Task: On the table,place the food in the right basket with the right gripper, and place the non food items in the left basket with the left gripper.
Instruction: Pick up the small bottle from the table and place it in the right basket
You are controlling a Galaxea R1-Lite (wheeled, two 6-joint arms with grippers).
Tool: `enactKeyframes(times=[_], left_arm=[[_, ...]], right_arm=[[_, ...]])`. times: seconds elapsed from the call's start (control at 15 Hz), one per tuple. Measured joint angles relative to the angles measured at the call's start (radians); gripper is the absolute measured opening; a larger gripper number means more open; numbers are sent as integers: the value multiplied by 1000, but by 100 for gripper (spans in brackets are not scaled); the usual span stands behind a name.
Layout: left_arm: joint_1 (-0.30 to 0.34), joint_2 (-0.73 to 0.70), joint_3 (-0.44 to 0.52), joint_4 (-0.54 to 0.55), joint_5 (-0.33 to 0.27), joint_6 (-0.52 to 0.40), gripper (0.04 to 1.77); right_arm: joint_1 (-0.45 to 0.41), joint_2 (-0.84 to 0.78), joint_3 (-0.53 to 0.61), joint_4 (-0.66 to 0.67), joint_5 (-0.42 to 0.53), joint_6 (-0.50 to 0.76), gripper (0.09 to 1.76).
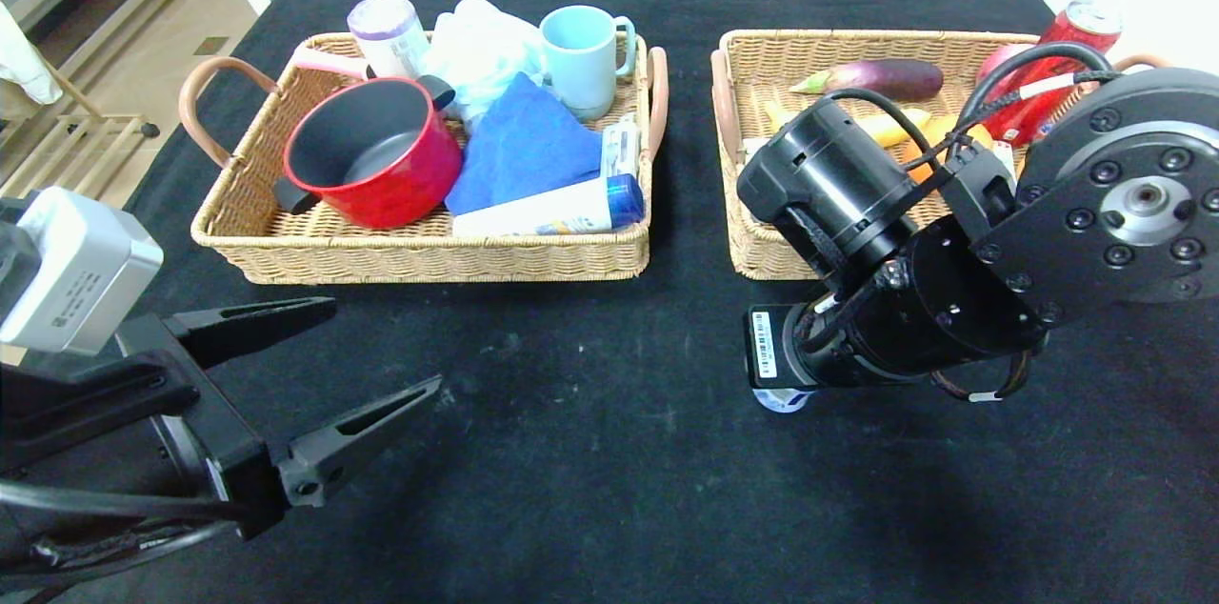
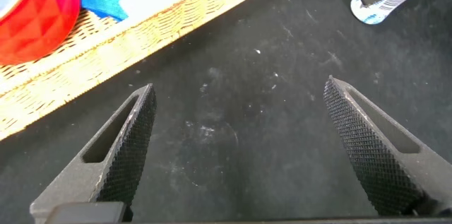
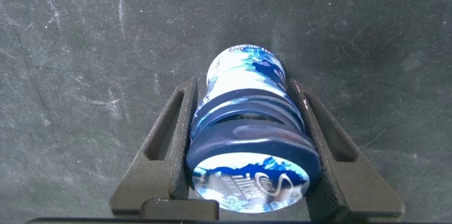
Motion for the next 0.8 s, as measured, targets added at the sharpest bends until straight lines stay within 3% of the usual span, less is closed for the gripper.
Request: enactKeyframes(times=[0.4, 0.8], left_arm=[[-19, 3, 5, 0, 1, 1, 172], [-21, 3, 6, 1, 1, 2, 172]], right_arm=[[3, -48, -5, 4, -5, -8, 91], [0, -132, -77, 1, -21, -136, 91]])
